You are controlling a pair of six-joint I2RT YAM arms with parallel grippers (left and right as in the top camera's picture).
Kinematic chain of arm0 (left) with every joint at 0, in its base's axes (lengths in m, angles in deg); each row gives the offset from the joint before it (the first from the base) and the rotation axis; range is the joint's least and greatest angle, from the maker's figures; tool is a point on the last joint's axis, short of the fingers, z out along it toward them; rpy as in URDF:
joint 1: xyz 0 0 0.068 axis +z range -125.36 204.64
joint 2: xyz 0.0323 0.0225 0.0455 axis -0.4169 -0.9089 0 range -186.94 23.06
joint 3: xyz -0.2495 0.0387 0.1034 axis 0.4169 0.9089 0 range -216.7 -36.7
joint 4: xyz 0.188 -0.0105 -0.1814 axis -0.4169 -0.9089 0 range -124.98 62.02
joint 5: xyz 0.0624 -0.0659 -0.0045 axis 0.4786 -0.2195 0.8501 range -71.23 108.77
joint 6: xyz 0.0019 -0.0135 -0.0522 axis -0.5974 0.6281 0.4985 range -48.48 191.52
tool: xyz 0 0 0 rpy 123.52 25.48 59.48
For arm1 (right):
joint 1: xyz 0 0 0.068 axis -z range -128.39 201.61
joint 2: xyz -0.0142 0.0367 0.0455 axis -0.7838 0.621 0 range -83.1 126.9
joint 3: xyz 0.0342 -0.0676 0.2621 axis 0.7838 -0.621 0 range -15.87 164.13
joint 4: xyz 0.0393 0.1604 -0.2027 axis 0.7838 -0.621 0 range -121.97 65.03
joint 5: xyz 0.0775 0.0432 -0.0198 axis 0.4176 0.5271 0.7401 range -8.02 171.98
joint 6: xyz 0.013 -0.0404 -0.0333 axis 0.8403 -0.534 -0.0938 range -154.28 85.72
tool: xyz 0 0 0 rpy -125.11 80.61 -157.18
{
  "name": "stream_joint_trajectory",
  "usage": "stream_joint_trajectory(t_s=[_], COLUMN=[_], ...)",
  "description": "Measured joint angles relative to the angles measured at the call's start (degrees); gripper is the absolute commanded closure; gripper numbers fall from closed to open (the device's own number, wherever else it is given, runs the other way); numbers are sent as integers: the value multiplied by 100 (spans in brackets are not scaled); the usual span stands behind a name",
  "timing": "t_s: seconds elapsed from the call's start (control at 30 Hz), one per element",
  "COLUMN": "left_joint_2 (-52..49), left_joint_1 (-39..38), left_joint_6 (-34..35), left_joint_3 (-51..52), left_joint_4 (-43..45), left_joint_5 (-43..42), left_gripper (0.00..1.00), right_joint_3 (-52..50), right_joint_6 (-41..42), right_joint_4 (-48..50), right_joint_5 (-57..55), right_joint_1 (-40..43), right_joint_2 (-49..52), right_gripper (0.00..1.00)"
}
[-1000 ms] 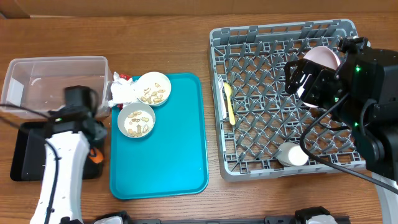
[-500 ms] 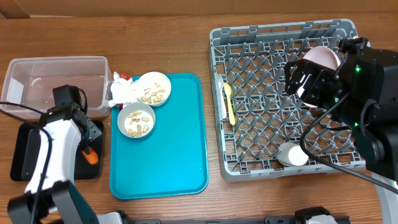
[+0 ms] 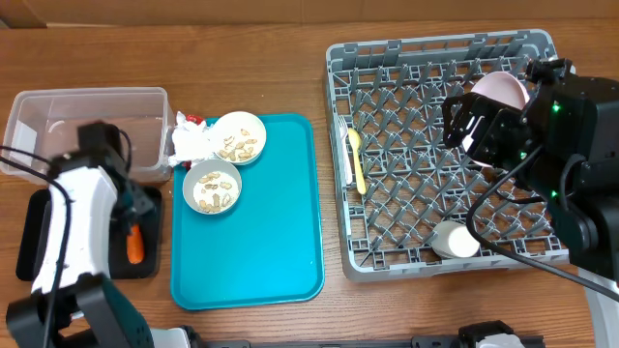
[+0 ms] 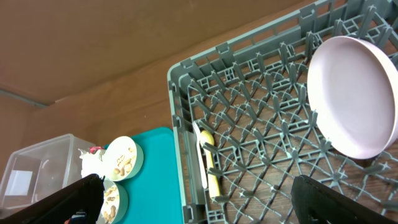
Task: Sort waste into correct bins and load items into the dishwasher rack
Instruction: 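Reach the left gripper to the front rice bowl and grasp its rim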
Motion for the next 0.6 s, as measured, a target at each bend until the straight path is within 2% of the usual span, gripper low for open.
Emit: stream_joint_trajectory(t_s=[0.13,0.23,0.3,0.33,0.37,0.47,0.57,0.6], left_joint_2=[234,404,391,352,304,85,-282,-400], left_joint_1=[-160,-623,-990,-1233,-1416,-1941,-2520,-2656], left_joint_6=[-321,-686,-903,-1019,-1088,-1220,-1204,-1156], left_joint_3=[-804,-922,-922,-922,-922,-922,-920,-920], left_joint_4=[-199,-76,-50,-33,0,114,291,363], left_joint_5=[-848,-1582,-1952,-2111,-2223,-2417,-2306,-2216], left_gripper=[44,36,44,52,54,53,48,53], right_joint_3=[0,0,0,0,0,0,0,0], right_joint_6=[0,-2,-4,-4,-4,0,0,-4], right_joint_4=[2,-2,4,11,15,20,20,17], right_joint_5=[0,0,-2,0,0,0,0,0], right_joint_1=[0,0,0,0,0,0,0,0], right_joint_2=[0,0,0,0,0,0,0,0], right_gripper=[0,0,0,0,0,0,0,0])
